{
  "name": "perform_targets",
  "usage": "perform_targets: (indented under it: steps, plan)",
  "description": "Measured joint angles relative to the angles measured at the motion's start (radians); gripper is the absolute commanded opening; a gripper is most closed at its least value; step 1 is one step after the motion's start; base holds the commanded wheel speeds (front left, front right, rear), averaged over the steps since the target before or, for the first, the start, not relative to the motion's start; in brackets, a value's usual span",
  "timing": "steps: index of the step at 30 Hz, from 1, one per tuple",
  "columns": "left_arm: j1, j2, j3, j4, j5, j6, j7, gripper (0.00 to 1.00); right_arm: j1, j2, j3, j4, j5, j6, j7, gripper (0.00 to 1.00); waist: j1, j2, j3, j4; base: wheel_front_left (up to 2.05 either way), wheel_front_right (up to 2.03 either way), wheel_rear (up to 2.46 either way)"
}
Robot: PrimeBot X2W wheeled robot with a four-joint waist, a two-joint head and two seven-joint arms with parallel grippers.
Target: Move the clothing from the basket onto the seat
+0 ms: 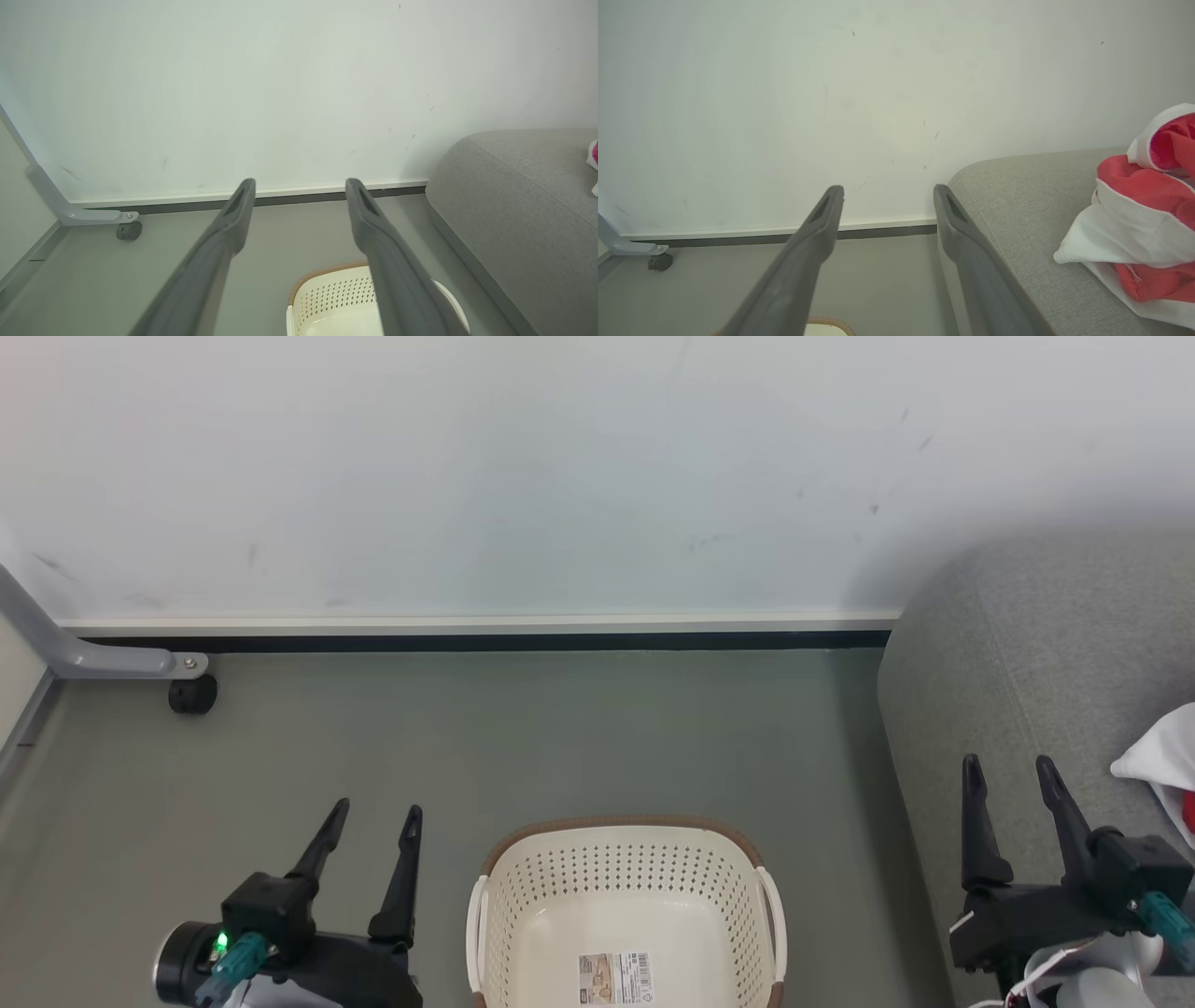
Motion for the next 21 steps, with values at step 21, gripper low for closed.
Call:
perform_targets:
  steps: [21]
  plan:
    - [0.061,-0.005,0.102,-0.013,-0.006,0.013,-0.009,1.00,0.116,0.002,-0.030,-0.146,-0.004,-0.013,0.096,1.00,0.0001,0.0002,-0.025,-0.002,0.00,0.00,0.00]
